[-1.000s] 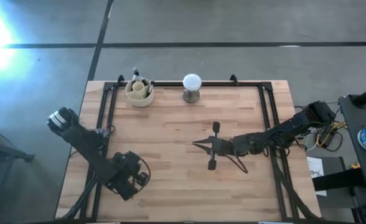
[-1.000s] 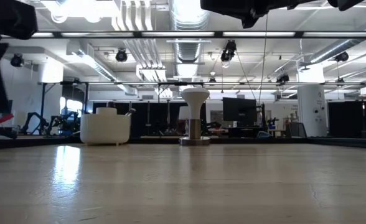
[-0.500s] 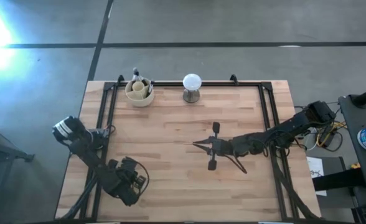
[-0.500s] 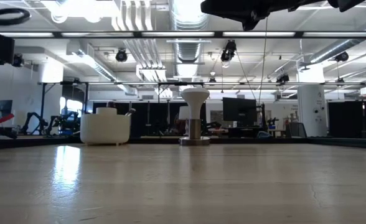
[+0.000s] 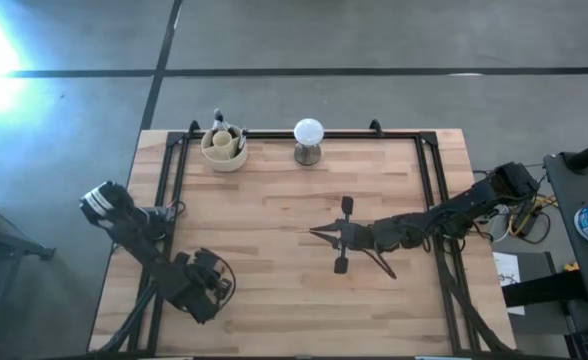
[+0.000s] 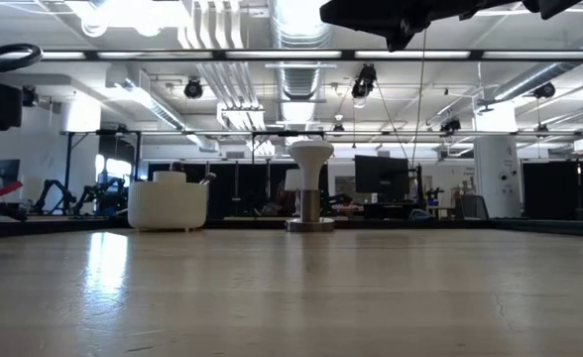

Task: Put items in baskets/containers
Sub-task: Put the lash brush into the organizer

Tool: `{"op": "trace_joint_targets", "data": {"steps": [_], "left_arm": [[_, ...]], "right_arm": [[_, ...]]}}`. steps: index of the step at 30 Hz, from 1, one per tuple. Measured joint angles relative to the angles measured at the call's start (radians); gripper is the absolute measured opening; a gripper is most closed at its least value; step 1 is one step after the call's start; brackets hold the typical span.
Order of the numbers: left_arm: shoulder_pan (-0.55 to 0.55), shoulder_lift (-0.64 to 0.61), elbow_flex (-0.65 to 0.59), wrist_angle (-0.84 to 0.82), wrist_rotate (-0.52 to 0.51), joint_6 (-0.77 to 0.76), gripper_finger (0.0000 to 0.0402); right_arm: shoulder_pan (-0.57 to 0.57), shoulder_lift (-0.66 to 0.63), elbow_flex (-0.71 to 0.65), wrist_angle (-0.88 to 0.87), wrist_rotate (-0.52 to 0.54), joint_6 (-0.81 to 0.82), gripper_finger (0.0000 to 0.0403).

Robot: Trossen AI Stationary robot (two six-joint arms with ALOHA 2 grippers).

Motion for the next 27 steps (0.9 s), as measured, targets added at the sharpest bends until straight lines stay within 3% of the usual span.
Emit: {"op": "trace_joint_targets", "data": {"steps": [7,22,27], "left_arm": [[0.010,-0.063,0.016,0.005,-0.054,0.027,0.0094],[0.059,-0.054,0.018,0.024,-0.045,0.035,0.0094],[0.059,-0.054,-0.024,0.115,-0.045,0.031,0.0094]], "right_arm": [[-0.001,0.000,0.000,-0.005,0.000,0.002,0.0018],[-0.001,0.000,0.000,-0.010,0.000,0.001,0.0018],[-0.001,0.000,0.000,-0.010,0.000,-0.002,0.0018]]}}
